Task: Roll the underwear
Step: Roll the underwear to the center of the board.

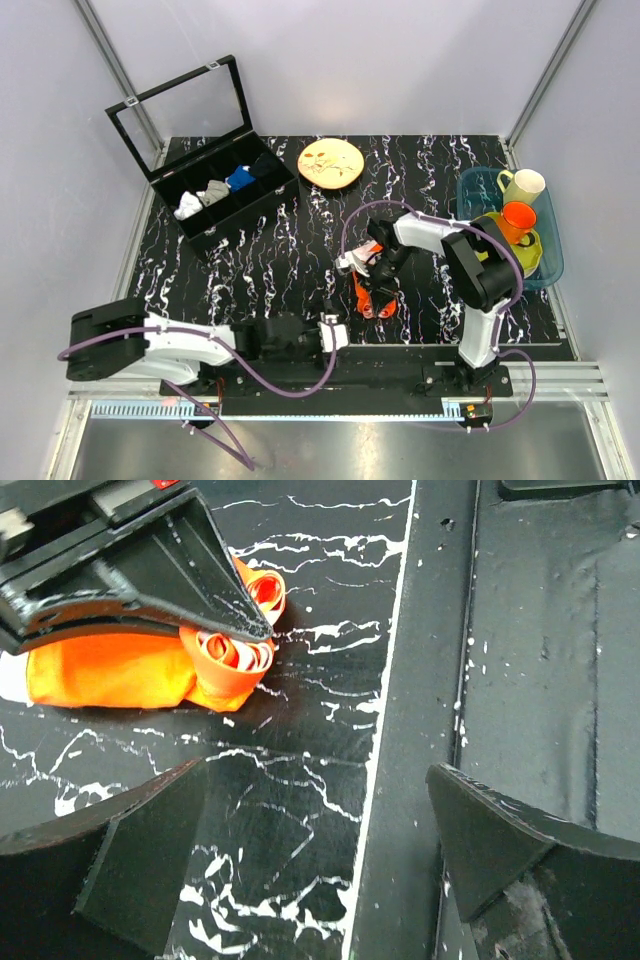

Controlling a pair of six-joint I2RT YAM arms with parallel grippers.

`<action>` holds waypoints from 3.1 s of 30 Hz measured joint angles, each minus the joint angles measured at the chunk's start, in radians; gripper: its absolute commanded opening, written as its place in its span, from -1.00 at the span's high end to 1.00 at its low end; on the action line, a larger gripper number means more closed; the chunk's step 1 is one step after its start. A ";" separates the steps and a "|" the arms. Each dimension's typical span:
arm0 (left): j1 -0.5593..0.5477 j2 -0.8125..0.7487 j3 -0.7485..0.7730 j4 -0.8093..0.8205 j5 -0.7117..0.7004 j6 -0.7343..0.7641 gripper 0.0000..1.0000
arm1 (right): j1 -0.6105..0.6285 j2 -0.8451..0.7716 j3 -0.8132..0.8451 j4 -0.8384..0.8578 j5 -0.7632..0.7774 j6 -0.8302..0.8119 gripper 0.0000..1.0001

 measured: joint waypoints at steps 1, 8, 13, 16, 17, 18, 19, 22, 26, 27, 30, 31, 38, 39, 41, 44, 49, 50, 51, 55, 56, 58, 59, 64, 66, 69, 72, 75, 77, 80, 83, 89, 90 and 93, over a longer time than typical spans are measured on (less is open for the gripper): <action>0.000 0.035 0.017 0.006 0.002 0.008 -0.98 | -0.016 0.025 0.011 -0.023 -0.021 0.000 0.63; 0.014 0.300 0.149 0.099 0.003 0.029 -0.98 | -0.051 0.095 0.028 -0.108 -0.082 -0.002 0.61; 0.042 0.446 0.234 0.130 0.003 0.024 -0.98 | -0.053 0.101 0.028 -0.116 -0.087 -0.002 0.60; 0.064 0.499 0.267 0.149 0.011 0.014 -0.90 | -0.056 0.103 0.028 -0.118 -0.090 -0.002 0.60; 0.071 0.509 0.271 0.153 0.015 0.011 -0.86 | -0.056 0.103 0.028 -0.117 -0.090 -0.003 0.60; 0.079 0.517 0.274 0.156 0.020 0.005 -0.79 | -0.056 0.103 0.028 -0.117 -0.090 -0.003 0.60; 0.087 0.526 0.275 0.160 0.028 0.001 -0.66 | -0.057 0.103 0.028 -0.118 -0.090 -0.003 0.60; 0.114 0.547 0.283 0.166 0.065 -0.010 -0.46 | -0.057 0.103 0.028 -0.117 -0.090 -0.003 0.58; 0.143 0.574 0.311 0.161 0.116 -0.023 -0.26 | -0.057 0.103 0.028 -0.117 -0.090 -0.002 0.54; 0.149 0.581 0.319 0.157 0.129 -0.026 -0.09 | -0.057 0.103 0.028 -0.118 -0.090 -0.002 0.53; 0.163 0.591 0.330 0.150 0.164 -0.036 0.28 | -0.057 0.103 0.028 -0.119 -0.089 -0.002 0.47; 0.168 0.593 0.333 0.145 0.174 -0.038 0.50 | -0.057 0.103 0.027 -0.123 -0.088 -0.001 0.44; 0.208 0.597 0.347 0.130 0.257 -0.077 0.71 | -0.069 0.100 0.024 -0.128 -0.087 0.051 0.07; 0.215 0.597 0.347 0.130 0.270 -0.087 0.72 | -0.075 0.095 0.024 -0.128 -0.087 0.057 0.03; 0.226 0.599 0.348 0.131 0.293 -0.105 0.72 | -0.094 0.071 0.024 -0.121 -0.086 0.063 -0.08; 0.247 0.608 0.351 0.137 0.343 -0.140 0.72 | -0.135 0.012 0.024 -0.100 -0.076 0.070 -0.13; 0.282 0.626 0.358 0.154 0.422 -0.194 0.71 | -0.248 -0.095 0.024 -0.066 -0.052 0.073 -0.14; 0.288 0.631 0.362 0.153 0.439 -0.208 0.70 | -0.268 -0.111 0.024 -0.061 -0.051 0.072 -0.14; 0.298 0.637 0.369 0.150 0.460 -0.223 0.69 | -0.292 -0.129 0.024 -0.057 -0.047 0.072 -0.14; 0.340 0.672 0.411 0.131 0.559 -0.294 0.62 | -0.371 -0.229 0.024 -0.051 -0.023 0.068 -0.16; 0.352 0.683 0.423 0.127 0.587 -0.313 0.63 | -0.382 -0.261 0.024 -0.048 -0.018 0.067 -0.17; 0.380 0.711 0.451 0.121 0.649 -0.357 0.61 | -0.397 -0.349 0.020 -0.033 -0.004 0.064 -0.40; 0.397 0.724 0.464 0.116 0.684 -0.383 0.61 | -0.398 -0.412 0.016 -0.019 -0.001 0.056 -0.66; 0.462 0.801 0.568 0.024 0.844 -0.487 0.57 | -0.397 -0.731 -0.133 0.104 -0.066 -0.032 -1.00; 0.484 0.844 0.642 -0.048 0.906 -0.526 0.55 | -0.393 -0.809 -0.222 0.106 -0.124 -0.081 -0.95; 0.518 0.919 0.758 -0.159 0.996 -0.595 0.53 | -0.353 -0.782 -0.266 0.082 -0.168 -0.151 -0.75; 0.554 0.977 0.814 -0.208 1.078 -0.684 0.52 | -0.247 -0.703 -0.304 0.114 -0.135 -0.195 -0.63; 0.587 1.016 0.843 -0.238 1.139 -0.752 0.48 | -0.137 -0.708 -0.367 0.135 -0.080 -0.211 -0.49; 0.608 1.030 0.855 -0.259 1.168 -0.783 0.43 | -0.089 -0.719 -0.396 0.149 -0.046 -0.222 -0.38; 0.627 1.046 0.874 -0.296 1.192 -0.807 0.39 | -0.052 -0.724 -0.424 0.183 0.010 -0.232 -0.30; 0.631 1.057 0.900 -0.338 1.208 -0.814 0.35 | -0.032 -0.724 -0.459 0.241 0.064 -0.238 -0.32; 0.631 1.064 0.931 -0.405 1.209 -0.813 0.32 | 0.019 -0.724 -0.505 0.336 0.135 -0.252 -0.32; 0.631 1.064 0.935 -0.413 1.209 -0.814 0.31 | 0.027 -0.723 -0.507 0.352 0.145 -0.254 -0.33; 0.631 1.069 0.946 -0.432 1.213 -0.814 0.24 | 0.045 -0.707 -0.511 0.404 0.182 -0.255 -0.32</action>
